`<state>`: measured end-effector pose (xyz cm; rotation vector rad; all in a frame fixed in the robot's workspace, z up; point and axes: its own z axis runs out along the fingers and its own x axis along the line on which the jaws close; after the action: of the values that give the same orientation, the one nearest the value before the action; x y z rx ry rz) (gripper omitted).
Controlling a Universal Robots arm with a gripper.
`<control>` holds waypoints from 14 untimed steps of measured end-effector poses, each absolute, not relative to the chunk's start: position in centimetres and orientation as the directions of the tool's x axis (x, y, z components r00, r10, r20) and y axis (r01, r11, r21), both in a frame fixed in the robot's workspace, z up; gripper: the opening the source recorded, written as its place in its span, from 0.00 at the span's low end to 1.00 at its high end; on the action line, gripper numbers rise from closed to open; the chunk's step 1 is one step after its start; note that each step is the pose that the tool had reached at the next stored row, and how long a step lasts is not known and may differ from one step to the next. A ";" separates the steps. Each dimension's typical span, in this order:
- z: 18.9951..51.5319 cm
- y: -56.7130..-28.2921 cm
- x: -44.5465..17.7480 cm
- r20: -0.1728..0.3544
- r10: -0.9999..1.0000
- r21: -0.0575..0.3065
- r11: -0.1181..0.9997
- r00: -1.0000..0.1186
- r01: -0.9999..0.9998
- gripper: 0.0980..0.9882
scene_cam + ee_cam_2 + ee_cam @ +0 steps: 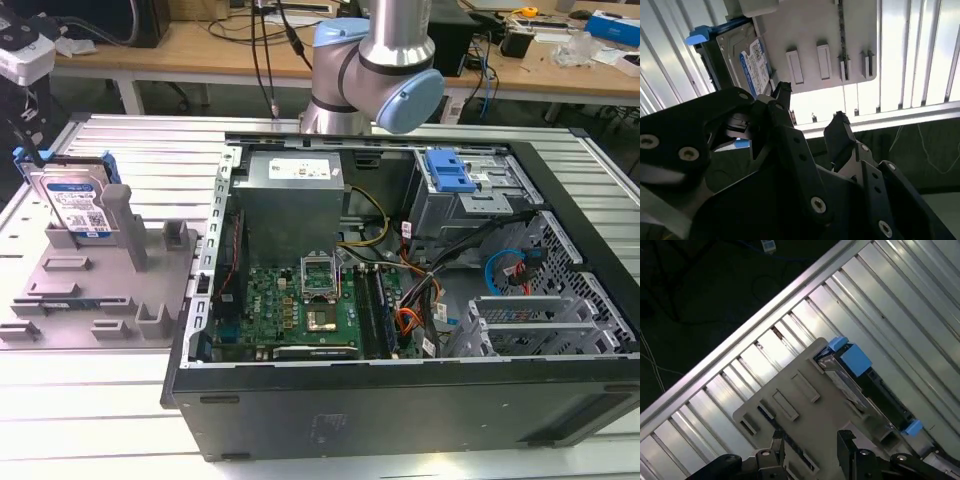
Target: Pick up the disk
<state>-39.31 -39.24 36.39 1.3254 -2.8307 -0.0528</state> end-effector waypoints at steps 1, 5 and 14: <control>36.4 -39.2 -39.3 0.000 -0.792 0.037 0.610 -0.611 -0.791 0.50; 36.2 -39.2 -39.3 0.000 -0.861 0.037 0.508 -0.508 -0.861 0.50; 36.1 -39.2 -39.3 0.000 -0.949 0.037 0.316 -0.316 -0.948 0.50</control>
<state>-39.31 -39.24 36.06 1.8247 -2.5304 -0.0471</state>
